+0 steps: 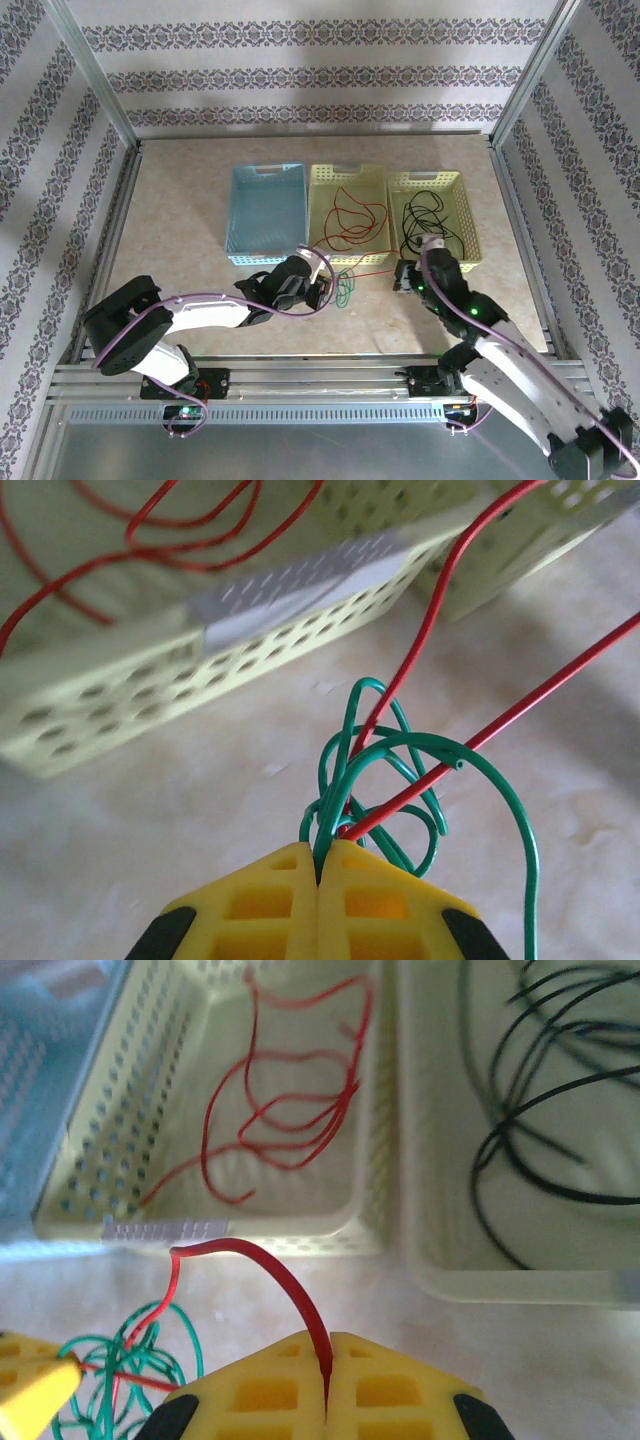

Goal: Untangle the cables

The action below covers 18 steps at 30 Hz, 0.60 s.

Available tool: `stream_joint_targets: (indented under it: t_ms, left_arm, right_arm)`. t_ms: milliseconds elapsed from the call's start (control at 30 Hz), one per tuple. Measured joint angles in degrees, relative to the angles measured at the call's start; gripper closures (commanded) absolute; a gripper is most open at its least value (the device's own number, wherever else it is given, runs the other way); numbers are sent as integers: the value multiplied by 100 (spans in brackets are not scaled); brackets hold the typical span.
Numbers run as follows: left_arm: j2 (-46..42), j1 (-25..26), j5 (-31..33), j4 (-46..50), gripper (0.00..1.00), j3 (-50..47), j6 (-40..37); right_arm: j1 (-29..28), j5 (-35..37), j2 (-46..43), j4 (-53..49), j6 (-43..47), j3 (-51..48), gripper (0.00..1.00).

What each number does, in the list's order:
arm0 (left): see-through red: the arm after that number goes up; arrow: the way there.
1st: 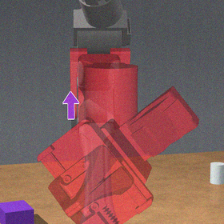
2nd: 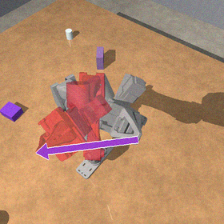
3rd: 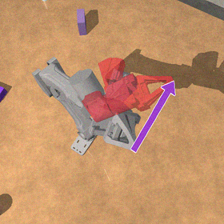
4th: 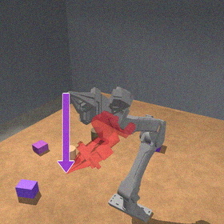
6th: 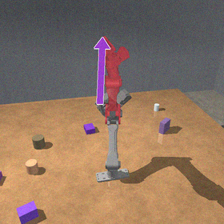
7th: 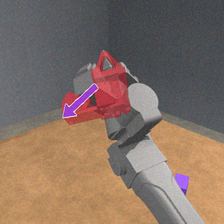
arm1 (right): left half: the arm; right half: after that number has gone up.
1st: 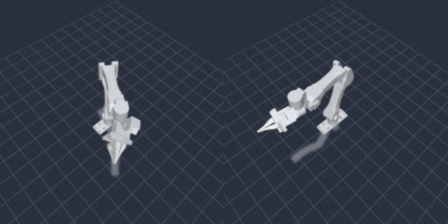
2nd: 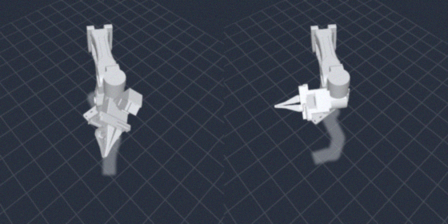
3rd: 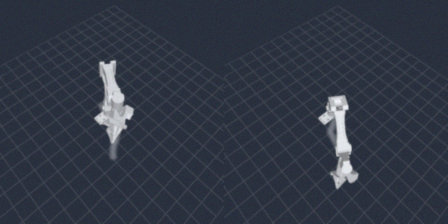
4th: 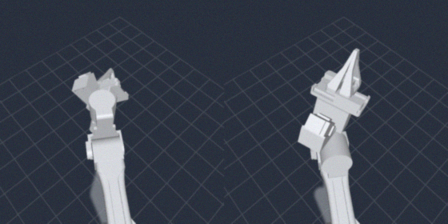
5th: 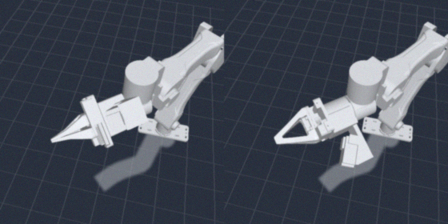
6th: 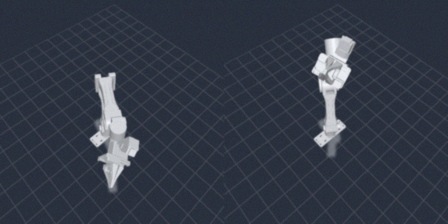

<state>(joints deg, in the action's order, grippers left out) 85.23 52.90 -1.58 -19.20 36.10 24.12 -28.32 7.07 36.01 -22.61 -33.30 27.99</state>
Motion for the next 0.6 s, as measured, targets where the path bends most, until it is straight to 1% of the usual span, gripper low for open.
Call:
stream_joint_targets:
  t_ms: [133,233,333,467,600]
  left_arm:
    - [0,2,-94,-157,100,52,0]
    - [4,2,-92,-111,100,9,-2]
    - [4,-9,-68,-24,100,-74,0]
    - [2,-2,-94,-66,100,-76,0]
    - [2,-4,-87,-70,100,-76,-2]
  right_arm:
    - [555,131,-754,-422,-109,50,100]
    - [833,374,-981,-699,-87,282,100]
    - [1054,682,-1047,-857,59,673,100]
    - [1163,752,-988,-949,356,1078,100]
    - [1248,745,-699,-1010,732,1547,100]
